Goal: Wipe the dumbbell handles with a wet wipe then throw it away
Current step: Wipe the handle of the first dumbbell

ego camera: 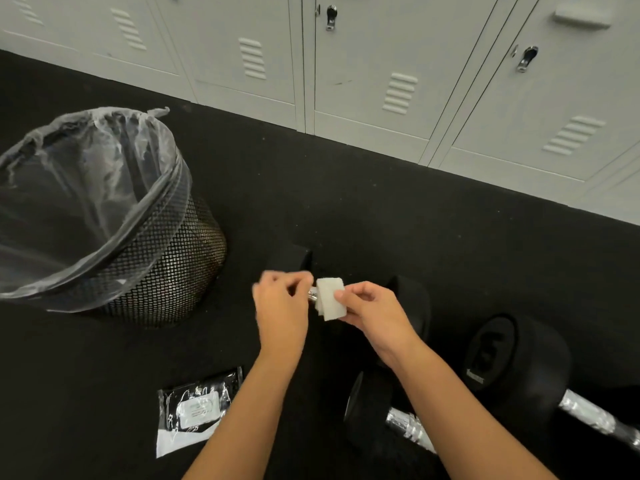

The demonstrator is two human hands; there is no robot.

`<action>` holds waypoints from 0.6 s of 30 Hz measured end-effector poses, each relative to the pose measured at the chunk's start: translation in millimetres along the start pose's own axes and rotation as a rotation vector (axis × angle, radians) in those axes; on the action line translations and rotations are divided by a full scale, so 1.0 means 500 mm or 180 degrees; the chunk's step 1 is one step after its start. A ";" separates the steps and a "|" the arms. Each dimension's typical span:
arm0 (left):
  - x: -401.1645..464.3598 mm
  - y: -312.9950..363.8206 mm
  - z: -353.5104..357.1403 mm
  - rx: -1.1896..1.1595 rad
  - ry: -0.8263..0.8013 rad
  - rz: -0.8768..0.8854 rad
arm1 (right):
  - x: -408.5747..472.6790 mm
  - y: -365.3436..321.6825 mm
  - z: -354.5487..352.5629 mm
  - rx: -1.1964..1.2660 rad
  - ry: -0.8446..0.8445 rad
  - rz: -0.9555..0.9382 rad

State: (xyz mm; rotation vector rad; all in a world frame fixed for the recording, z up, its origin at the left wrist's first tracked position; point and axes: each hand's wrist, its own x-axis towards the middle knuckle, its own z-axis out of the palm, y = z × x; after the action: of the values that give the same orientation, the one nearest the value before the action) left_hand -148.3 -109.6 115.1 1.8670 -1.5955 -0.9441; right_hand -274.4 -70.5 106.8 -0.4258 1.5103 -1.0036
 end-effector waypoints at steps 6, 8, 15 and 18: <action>0.104 -0.054 0.025 0.2014 -0.0515 0.1540 | 0.067 -0.005 0.001 -0.1634 0.0981 -0.0717; 0.115 -0.074 0.036 0.2212 -0.0613 0.1614 | 0.082 -0.003 0.009 -0.2081 0.0953 -0.0926; 0.112 -0.092 0.051 0.1987 -0.0156 0.1707 | 0.147 0.005 0.038 -0.3963 0.0426 -0.1399; 0.113 -0.095 0.053 0.1891 -0.0119 0.1701 | 0.171 0.000 0.071 -0.4208 0.0052 -0.0784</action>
State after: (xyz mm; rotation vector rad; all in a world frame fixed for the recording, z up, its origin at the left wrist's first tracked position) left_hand -134.7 -154.8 52.2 1.6026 -2.4167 -0.2844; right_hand -260.1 -147.4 57.1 -1.5389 2.0100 -0.0247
